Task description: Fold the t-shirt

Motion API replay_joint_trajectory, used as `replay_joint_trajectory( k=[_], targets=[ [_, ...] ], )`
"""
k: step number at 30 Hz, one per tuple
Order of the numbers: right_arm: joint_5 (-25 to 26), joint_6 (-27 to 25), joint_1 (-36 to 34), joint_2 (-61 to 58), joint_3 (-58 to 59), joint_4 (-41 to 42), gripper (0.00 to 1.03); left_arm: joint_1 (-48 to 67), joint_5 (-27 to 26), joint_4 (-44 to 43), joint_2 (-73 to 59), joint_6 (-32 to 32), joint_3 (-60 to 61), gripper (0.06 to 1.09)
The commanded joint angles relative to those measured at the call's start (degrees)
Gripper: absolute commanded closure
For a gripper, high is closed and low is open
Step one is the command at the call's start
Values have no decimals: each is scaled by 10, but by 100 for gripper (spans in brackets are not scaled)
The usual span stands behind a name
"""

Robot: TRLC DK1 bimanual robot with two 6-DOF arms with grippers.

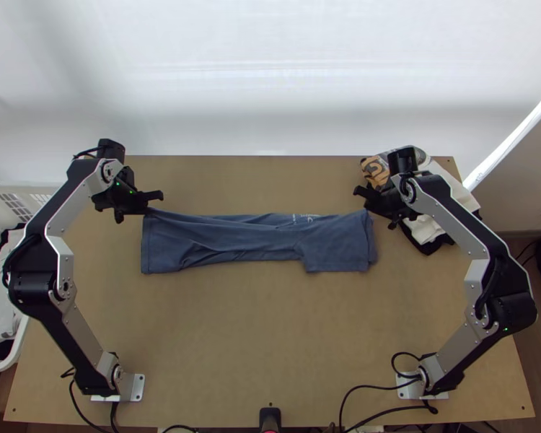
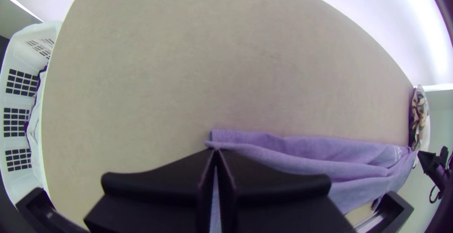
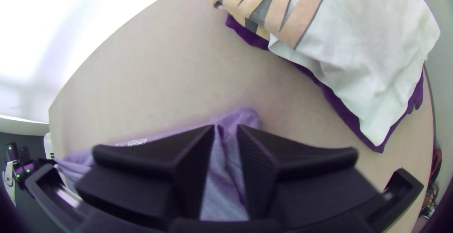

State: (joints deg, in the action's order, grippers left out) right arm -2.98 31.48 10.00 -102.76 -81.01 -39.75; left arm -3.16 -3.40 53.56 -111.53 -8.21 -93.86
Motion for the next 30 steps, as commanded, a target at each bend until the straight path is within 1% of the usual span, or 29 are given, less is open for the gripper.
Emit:
replay_joint_trajectory(
  k=[1, 2, 4, 6, 8, 9, 10, 11, 13, 15, 16, 20, 23, 28, 30],
  targets=[
    [6, 18, 1, 0, -18, 5, 4, 11, 5, -7, 18, -15, 18, 61],
    [7, 18, 1, 7, -18, 6, 4, 15, 4, -13, 30, -16, 24, 59],
    [9, 19, 3, 24, -20, 8, 4, 18, -6, -49, 61, -24, 49, 58],
    [9, 22, 5, 49, -19, 8, 4, 17, -28, -69, 85, -30, 69, 44],
    [11, 23, 8, 78, -20, 8, 4, 10, -34, -88, 105, -32, 84, 40],
    [11, 24, 10, 92, -19, 8, 4, 6, -42, -90, 112, -32, 88, 32],
    [11, 24, 11, 107, -17, 8, 4, -2, -60, -90, 119, -30, 93, 31],
    [11, 24, 11, 119, -15, 8, 4, -13, -93, -94, 129, -27, 102, 31],
    [11, 24, 12, 142, -11, 6, 4, -31, -133, -124, 149, -20, 130, 31],
    [11, 23, 12, 157, -7, -2, 4, -41, -167, -124, 155, 15, 142, 31],
    [10, 23, 13, 164, -5, -7, 4, -48, -182, -116, 155, 21, 145, 31],
    [10, 22, 13, 180, 3, -20, 4, -89, -278, -112, 162, 39, 181, 31],
    [10, 24, 13, 187, 2, -30, 4, -109, -306, -115, 165, 58, 211, 31],
    [-4, 47, 13, 193, -20, -48, 4, -134, -310, -119, 161, 83, 251, 31],
    [-10, 49, 13, 195, -25, -51, 4, -143, -310, -120, 161, 96, 263, 31]
  ],
)
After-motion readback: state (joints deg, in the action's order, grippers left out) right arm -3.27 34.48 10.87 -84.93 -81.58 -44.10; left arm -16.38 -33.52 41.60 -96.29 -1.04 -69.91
